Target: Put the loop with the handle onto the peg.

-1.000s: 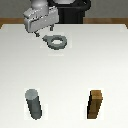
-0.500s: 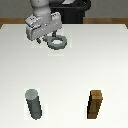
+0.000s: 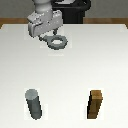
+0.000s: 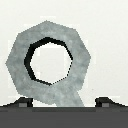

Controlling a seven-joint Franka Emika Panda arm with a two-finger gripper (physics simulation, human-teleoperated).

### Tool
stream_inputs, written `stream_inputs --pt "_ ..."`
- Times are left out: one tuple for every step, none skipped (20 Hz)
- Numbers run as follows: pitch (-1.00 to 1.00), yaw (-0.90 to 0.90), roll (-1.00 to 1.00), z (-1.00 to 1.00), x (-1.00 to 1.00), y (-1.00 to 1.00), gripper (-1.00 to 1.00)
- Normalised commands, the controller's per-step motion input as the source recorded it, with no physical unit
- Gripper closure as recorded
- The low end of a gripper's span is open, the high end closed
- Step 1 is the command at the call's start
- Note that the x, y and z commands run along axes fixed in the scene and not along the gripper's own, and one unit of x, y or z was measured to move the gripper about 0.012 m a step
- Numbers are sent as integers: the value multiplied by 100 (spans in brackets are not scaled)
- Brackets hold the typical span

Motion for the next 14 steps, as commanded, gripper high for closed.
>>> stream_inputs --pt "0 0 0 0 0 0 -100" --pt "0 0 0 0 0 0 -100" --pt "0 0 0 0 0 0 -100" --pt "0 0 0 0 0 0 -100" --pt "0 0 0 0 0 0 -100" --pt "0 15 0 0 0 0 -100" --pt "0 0 0 0 0 0 -100" --pt "0 0 0 0 0 0 -100" --pt "0 0 0 0 0 0 -100" --pt "0 15 0 0 0 0 -100" --pt "0 15 0 0 0 0 -100" --pt "0 0 0 0 0 -100 -100" --pt "0 0 0 0 0 0 -100" --pt "0 0 0 0 0 0 -100"
